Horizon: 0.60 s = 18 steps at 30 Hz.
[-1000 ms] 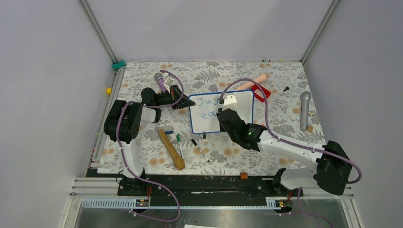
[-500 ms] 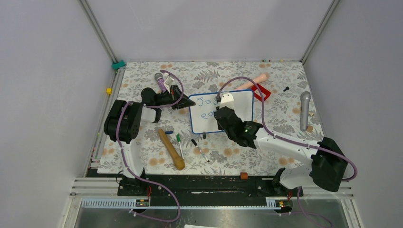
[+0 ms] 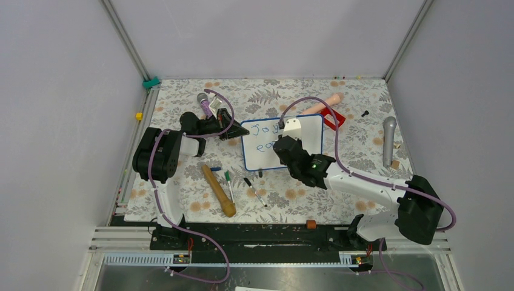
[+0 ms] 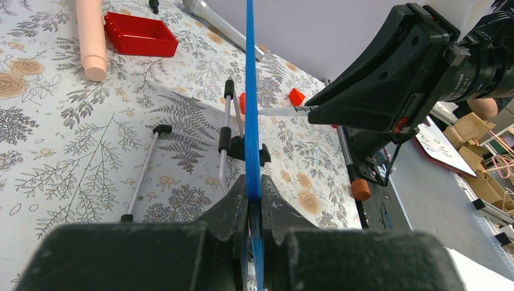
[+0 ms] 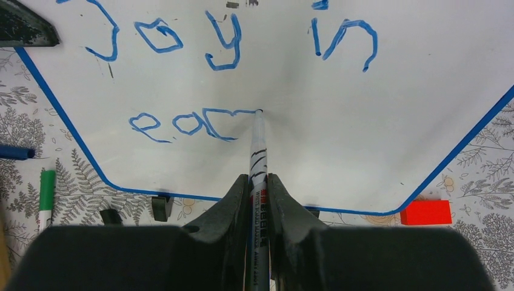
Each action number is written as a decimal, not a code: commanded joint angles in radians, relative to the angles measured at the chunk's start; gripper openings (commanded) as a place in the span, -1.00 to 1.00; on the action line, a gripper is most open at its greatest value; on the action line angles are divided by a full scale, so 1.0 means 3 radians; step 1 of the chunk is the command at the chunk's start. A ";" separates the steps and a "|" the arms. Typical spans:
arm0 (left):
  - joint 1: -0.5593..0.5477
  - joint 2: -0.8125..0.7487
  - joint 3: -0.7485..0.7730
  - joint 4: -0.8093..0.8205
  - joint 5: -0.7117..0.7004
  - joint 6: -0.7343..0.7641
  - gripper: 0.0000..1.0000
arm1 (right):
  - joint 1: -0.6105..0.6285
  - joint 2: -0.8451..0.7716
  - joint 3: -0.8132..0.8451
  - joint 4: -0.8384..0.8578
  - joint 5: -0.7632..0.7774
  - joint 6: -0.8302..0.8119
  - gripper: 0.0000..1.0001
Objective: Write a sentence on the whiteboard
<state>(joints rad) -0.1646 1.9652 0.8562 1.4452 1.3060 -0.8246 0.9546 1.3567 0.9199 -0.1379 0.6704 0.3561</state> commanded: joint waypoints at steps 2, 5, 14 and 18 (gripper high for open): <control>-0.0045 0.0117 -0.0033 0.0094 0.0434 0.0340 -1.00 | -0.0032 -0.0399 -0.0296 0.0403 0.0104 -0.0043 -1.00; -0.0045 0.0117 -0.0032 0.0090 0.0436 0.0340 -1.00 | -0.0032 -0.0677 -0.0618 0.0938 -0.0047 -0.0146 -1.00; -0.0049 0.0116 -0.0032 0.0091 0.0437 0.0340 -1.00 | -0.0032 -0.0572 -0.0516 0.0931 -0.0206 -0.0292 -1.00; -0.0044 0.0118 -0.0028 0.0091 0.0435 0.0343 -1.00 | -0.0032 -0.0421 -0.0341 0.0777 -0.0187 -0.0279 -1.00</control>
<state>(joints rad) -0.1646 1.9652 0.8562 1.4460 1.3064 -0.8234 0.9524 1.1984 0.7391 0.1059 0.6109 0.2871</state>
